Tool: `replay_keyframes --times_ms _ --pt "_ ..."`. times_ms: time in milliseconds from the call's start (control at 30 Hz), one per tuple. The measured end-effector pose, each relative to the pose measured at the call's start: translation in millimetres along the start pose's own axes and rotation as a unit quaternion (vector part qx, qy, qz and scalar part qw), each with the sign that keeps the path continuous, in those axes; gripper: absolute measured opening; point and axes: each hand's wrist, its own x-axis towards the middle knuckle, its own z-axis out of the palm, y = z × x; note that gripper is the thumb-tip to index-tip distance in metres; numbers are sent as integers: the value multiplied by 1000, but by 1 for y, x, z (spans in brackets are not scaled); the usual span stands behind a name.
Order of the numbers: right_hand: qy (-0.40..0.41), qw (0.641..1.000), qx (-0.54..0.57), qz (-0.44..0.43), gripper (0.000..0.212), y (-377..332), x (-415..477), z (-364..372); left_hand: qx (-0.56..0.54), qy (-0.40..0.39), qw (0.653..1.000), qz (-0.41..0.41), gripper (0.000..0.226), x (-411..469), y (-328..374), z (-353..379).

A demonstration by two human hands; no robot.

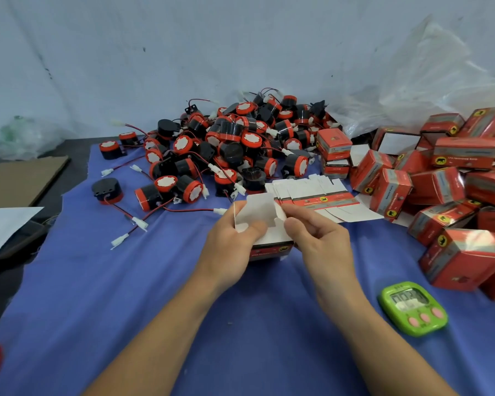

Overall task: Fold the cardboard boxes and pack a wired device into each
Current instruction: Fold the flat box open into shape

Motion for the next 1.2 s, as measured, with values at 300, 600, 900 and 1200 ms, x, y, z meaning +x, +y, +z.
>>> replay_keyframes --times_ms 300,600,900,1200 --pt "-56 995 -12 80 48 9 4 -6 11 11 999 34 38 -5 -9 16" --pt "-28 995 -69 62 36 10 3 1 -225 -61 972 -37 47 -2 -6 1" --pt "-19 993 -95 62 33 11 3 2 -130 -31 991 -20 43 4 -12 8" --pt "-96 986 -118 74 23 9 3 -3 -128 -16 990 -50 32 11 -16 -5"
